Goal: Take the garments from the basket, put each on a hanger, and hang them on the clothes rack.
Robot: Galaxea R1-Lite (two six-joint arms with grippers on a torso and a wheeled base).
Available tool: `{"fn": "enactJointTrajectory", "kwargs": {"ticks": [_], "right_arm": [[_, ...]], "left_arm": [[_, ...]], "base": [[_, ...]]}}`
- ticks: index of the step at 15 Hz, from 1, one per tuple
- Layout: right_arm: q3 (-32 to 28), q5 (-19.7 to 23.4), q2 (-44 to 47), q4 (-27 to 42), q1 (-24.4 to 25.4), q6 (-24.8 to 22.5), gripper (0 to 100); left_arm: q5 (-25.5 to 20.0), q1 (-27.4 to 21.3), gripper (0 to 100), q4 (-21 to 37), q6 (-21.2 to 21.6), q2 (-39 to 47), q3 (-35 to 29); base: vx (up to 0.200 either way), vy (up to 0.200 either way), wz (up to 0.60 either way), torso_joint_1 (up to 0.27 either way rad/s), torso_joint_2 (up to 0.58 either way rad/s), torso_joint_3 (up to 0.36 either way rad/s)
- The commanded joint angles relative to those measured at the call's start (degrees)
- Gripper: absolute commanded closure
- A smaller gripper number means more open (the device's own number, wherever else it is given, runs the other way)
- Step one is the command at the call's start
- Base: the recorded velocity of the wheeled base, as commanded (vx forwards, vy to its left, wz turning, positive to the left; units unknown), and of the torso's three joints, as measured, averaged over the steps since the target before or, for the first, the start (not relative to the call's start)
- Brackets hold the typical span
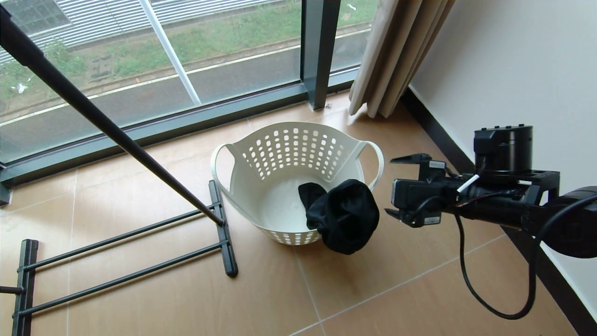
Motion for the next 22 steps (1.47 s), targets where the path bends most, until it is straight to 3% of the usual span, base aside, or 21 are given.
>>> {"fn": "enactJointTrajectory", "kwargs": {"ticks": [1, 3, 7, 22], "right_arm": [[-3.9, -0.1, 6.2, -0.2, 1.2, 0.6, 0], [-6.0, -0.2, 9.2, -2.7, 2.0, 2.9, 0], [-9.2, -1.3, 16.0, -10.5, 2.1, 3.1, 0], [-18.3, -4.1, 25.7, -10.7, 2.2, 4.3, 0]], "left_arm": [[0.0, 0.0, 0, 0.0, 0.0, 0.0, 0.0], [0.0, 0.0, 0, 0.0, 0.0, 0.0, 0.0], [-0.1, 0.0, 0, 0.0, -0.1, 0.0, 0.0], [0.0, 0.0, 0, 0.0, 0.0, 0.0, 0.0]], "base": [[0.000, 0.000, 0.00, 0.000, 0.00, 0.000], [0.000, 0.000, 0.00, 0.000, 0.00, 0.000], [0.000, 0.000, 0.00, 0.000, 0.00, 0.000], [0.000, 0.000, 0.00, 0.000, 0.00, 0.000]]}}
